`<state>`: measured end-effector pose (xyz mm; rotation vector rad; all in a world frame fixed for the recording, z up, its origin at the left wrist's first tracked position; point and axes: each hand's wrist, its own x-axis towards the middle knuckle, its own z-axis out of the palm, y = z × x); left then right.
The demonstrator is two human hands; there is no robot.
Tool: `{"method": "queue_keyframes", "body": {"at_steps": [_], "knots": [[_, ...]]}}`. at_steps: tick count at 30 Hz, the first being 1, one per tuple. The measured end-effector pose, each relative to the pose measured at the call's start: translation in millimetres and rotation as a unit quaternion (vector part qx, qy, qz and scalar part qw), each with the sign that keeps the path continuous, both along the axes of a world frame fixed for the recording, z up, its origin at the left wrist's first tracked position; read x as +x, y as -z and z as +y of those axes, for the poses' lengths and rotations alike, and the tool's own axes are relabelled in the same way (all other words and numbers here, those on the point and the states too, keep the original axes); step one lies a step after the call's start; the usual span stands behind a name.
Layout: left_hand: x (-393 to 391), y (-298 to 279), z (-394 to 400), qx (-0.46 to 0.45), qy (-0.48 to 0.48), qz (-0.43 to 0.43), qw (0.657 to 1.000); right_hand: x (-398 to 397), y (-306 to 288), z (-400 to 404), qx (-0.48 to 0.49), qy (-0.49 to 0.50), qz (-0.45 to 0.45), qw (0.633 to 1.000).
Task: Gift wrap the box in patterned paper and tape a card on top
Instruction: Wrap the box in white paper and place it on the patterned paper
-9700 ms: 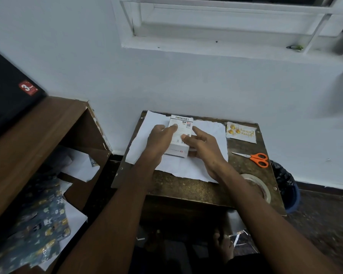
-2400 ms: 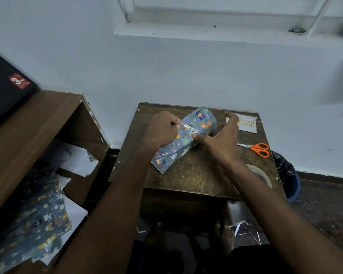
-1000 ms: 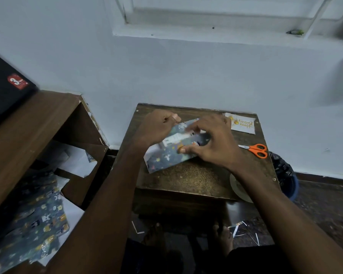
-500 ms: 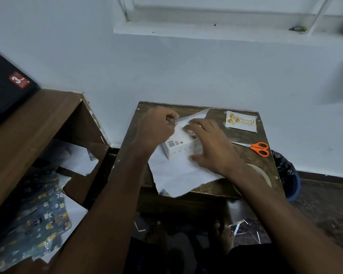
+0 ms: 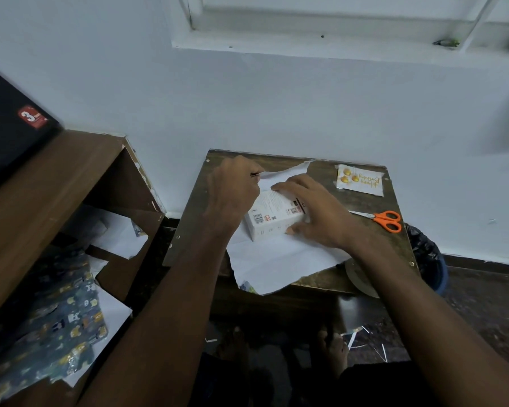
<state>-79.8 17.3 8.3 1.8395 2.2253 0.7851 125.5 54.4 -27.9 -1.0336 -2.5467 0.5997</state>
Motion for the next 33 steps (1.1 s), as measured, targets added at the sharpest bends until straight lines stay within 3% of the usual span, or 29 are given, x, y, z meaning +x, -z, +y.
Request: {"method": "queue_keyframes", "body": {"at_steps": [9,15,21,33], "knots": [[3.7,-8.4,0.5,0.014,-0.024,0.026,0.999,2.2,-2.6,-2.0,-0.007,-0.008,0.003,1.0],[7.1,-24.2,-1.4,0.032,-0.016,0.067,0.997,-1.7,-16.0,-16.1,0.133,0.02,-0.069,0.989],[15.9,-32.2,-4.1,0.021,0.014,0.073,0.997,-5.1,-16.7,-27.6,0.148,0.043,-0.07,0.986],[19.7,-31.7,-5.2,-0.108,0.123,0.077,0.983,-7.7,-19.5,-34.5,0.174,0.093,-0.082,0.977]]}}
